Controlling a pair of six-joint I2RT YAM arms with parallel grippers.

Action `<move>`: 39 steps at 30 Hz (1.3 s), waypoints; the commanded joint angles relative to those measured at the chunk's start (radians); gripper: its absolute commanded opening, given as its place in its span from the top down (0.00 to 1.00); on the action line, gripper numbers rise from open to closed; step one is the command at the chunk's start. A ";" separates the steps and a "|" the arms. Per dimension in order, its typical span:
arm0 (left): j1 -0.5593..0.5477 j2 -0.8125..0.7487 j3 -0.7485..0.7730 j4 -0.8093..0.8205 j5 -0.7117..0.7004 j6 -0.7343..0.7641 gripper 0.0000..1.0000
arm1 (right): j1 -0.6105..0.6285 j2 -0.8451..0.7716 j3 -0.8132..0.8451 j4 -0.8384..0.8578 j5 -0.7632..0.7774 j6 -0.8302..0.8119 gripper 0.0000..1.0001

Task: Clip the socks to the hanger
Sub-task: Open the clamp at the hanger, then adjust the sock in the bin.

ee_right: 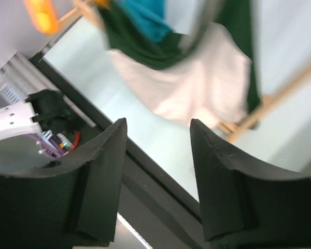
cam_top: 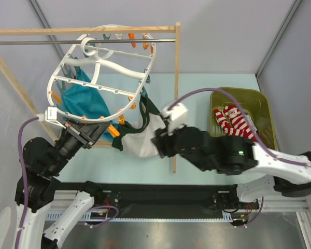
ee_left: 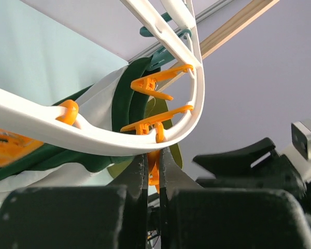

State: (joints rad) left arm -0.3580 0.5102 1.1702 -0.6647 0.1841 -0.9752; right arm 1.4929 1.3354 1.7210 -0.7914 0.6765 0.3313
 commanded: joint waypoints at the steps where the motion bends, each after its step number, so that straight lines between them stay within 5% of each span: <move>1: -0.001 0.005 -0.004 0.010 -0.034 0.018 1.00 | -0.083 -0.155 -0.078 -0.103 0.136 0.133 0.46; 5: -0.001 0.001 -0.003 0.007 -0.032 0.027 1.00 | -0.443 -0.248 -0.219 -0.158 0.028 0.147 0.51; 10: -0.001 -0.007 -0.010 0.008 -0.026 0.030 1.00 | -0.908 -0.300 -0.355 -0.036 -0.155 0.025 0.53; 12: -0.002 -0.010 -0.015 0.013 -0.025 0.032 1.00 | -1.181 -0.277 -0.395 0.061 -0.285 -0.001 0.54; 15: -0.002 -0.004 -0.021 0.020 -0.014 0.035 1.00 | -1.434 -0.158 -0.472 0.200 -0.598 -0.006 0.51; 18: -0.002 0.001 -0.037 0.034 0.003 0.029 1.00 | -1.534 0.019 -0.512 0.334 -0.745 -0.020 0.46; 24: -0.002 0.017 -0.070 0.066 0.028 0.012 1.00 | -1.548 0.296 -0.486 0.489 -0.854 -0.029 0.44; 34: -0.002 0.050 -0.081 0.063 0.020 0.018 1.00 | -1.472 0.467 -0.469 0.482 -0.761 -0.002 0.46; 39: -0.002 0.065 -0.061 0.040 -0.006 0.027 1.00 | -1.468 0.383 -0.465 0.440 -0.623 0.003 0.96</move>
State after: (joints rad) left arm -0.3580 0.5491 1.0935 -0.6327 0.2012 -0.9585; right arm 0.0311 1.7927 1.2232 -0.3458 -0.0483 0.3309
